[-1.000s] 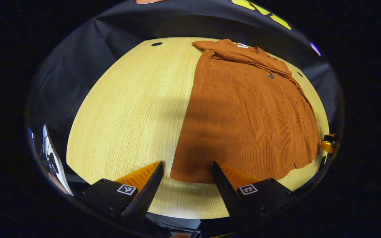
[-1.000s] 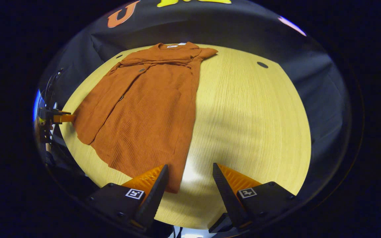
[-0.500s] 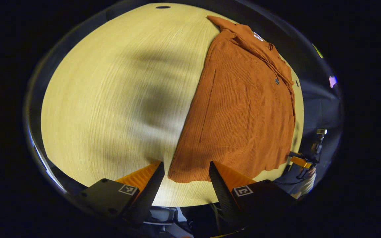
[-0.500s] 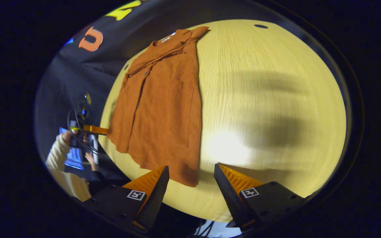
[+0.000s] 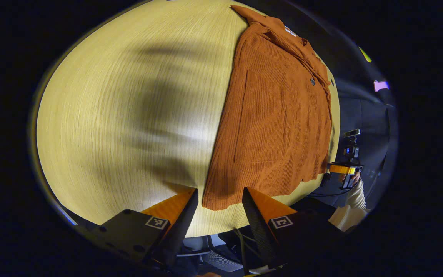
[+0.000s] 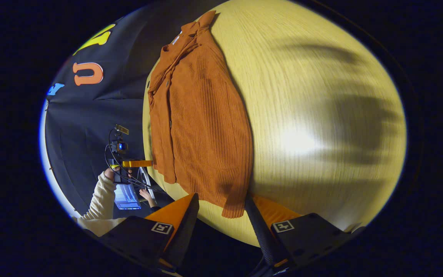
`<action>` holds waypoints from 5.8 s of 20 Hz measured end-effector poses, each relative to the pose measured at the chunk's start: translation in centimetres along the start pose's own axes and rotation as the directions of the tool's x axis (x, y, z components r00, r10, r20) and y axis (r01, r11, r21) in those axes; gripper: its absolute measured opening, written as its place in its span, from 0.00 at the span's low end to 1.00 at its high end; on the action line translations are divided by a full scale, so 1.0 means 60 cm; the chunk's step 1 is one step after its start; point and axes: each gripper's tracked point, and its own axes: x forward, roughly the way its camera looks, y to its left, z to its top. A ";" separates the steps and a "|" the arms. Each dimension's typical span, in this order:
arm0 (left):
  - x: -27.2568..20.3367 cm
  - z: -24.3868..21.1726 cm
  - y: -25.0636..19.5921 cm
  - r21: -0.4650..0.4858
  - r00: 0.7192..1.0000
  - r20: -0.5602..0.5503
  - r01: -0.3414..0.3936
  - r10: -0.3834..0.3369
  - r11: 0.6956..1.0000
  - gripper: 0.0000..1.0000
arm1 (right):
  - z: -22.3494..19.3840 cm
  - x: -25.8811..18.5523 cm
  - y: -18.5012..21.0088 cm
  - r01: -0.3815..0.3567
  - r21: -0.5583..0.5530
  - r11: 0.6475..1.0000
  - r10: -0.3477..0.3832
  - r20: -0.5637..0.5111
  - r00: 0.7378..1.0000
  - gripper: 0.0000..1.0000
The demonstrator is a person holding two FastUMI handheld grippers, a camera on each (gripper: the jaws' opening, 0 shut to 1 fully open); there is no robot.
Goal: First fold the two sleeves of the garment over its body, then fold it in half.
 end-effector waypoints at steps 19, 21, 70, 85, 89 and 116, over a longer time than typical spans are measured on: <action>-0.008 0.003 -0.026 0.250 0.940 0.065 -0.340 0.334 0.907 0.58 | 0.001 0.023 -0.004 0.062 0.002 0.998 -0.062 0.001 0.998 0.51; -0.007 0.013 -0.025 0.253 0.938 0.050 -0.343 0.342 0.905 0.63 | 0.003 0.019 -0.011 0.074 0.016 0.997 -0.074 0.006 0.997 0.35; -0.143 0.817 -0.241 -0.031 0.644 0.725 -0.324 0.244 0.945 0.03 | 0.789 -0.050 0.161 0.132 0.186 0.974 -0.221 0.617 0.756 0.07; -0.115 0.849 -0.250 -0.073 0.667 0.744 0.040 0.028 0.997 0.07 | 0.819 -0.066 0.160 -0.228 0.354 0.907 -0.106 0.715 0.691 0.16; -0.139 0.849 -0.270 -0.115 0.642 0.761 0.273 -0.092 0.955 0.17 | 0.825 -0.068 0.165 -0.294 0.371 0.881 -0.074 0.721 0.689 0.22; -0.655 0.614 -0.299 0.060 0.103 0.993 0.053 -0.065 0.997 0.98 | 0.558 -0.446 0.498 0.446 0.000 0.895 -0.058 0.991 0.118 0.96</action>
